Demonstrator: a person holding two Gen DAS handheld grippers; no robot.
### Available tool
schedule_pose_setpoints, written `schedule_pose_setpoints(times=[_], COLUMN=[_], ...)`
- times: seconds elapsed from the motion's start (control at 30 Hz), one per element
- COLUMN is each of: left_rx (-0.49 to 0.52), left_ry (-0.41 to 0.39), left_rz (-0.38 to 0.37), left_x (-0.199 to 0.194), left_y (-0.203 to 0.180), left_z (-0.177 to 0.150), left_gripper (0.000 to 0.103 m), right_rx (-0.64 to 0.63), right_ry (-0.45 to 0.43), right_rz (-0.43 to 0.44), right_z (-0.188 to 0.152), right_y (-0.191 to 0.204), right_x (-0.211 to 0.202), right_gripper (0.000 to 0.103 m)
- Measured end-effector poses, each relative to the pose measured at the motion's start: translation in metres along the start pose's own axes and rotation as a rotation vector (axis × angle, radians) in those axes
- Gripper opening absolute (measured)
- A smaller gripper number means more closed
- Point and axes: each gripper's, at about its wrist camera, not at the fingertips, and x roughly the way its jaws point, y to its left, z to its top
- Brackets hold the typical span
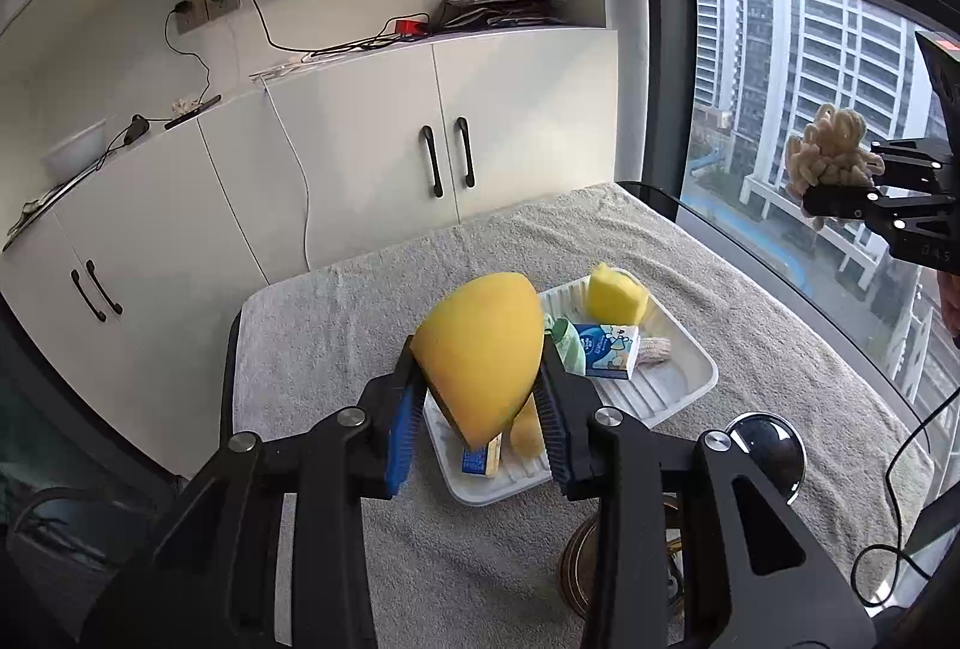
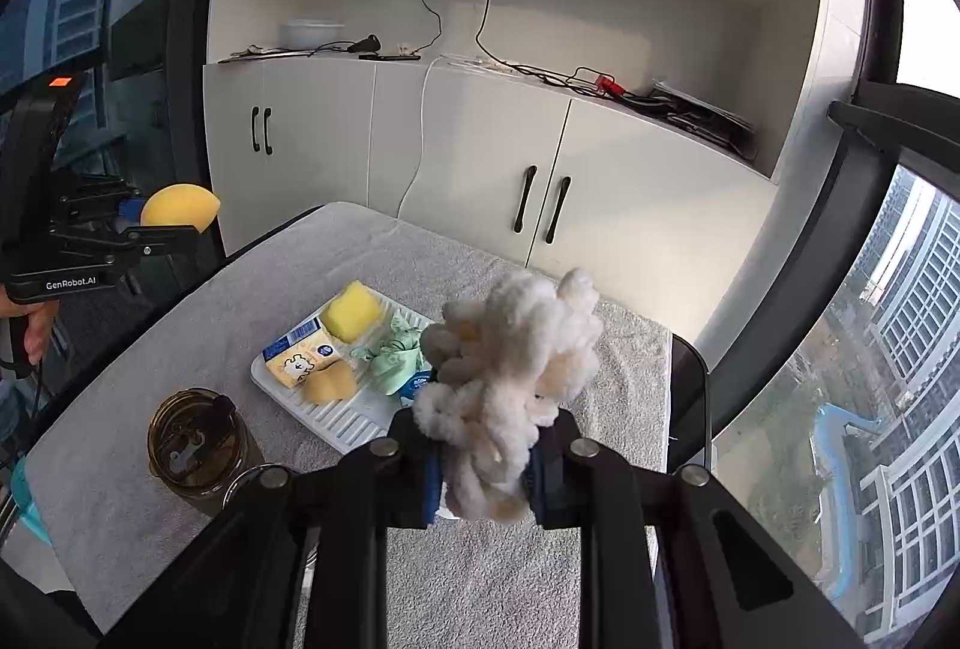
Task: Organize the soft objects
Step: 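Lift and carry the egg sponge and rope toy over the white tray with both tools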
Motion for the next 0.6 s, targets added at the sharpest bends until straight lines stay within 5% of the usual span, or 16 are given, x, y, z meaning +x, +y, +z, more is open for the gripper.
schedule_pose_setpoints(times=[0.3, 0.6], left_rx=[-0.017, 0.002], left_ry=[0.099, 0.192], left_rz=[-0.060, -0.091], left_x=[0.082, 0.152], left_y=[0.015, 0.009], left_z=[0.014, 0.002], left_gripper=[0.033, 0.033], right_rx=[-0.067, -0.105], right_ry=[0.078, 0.197], right_rz=[0.041, 0.145], right_z=[0.024, 0.000], right_y=[-0.011, -0.004], right_x=[0.069, 0.140], right_gripper=[0.023, 0.023])
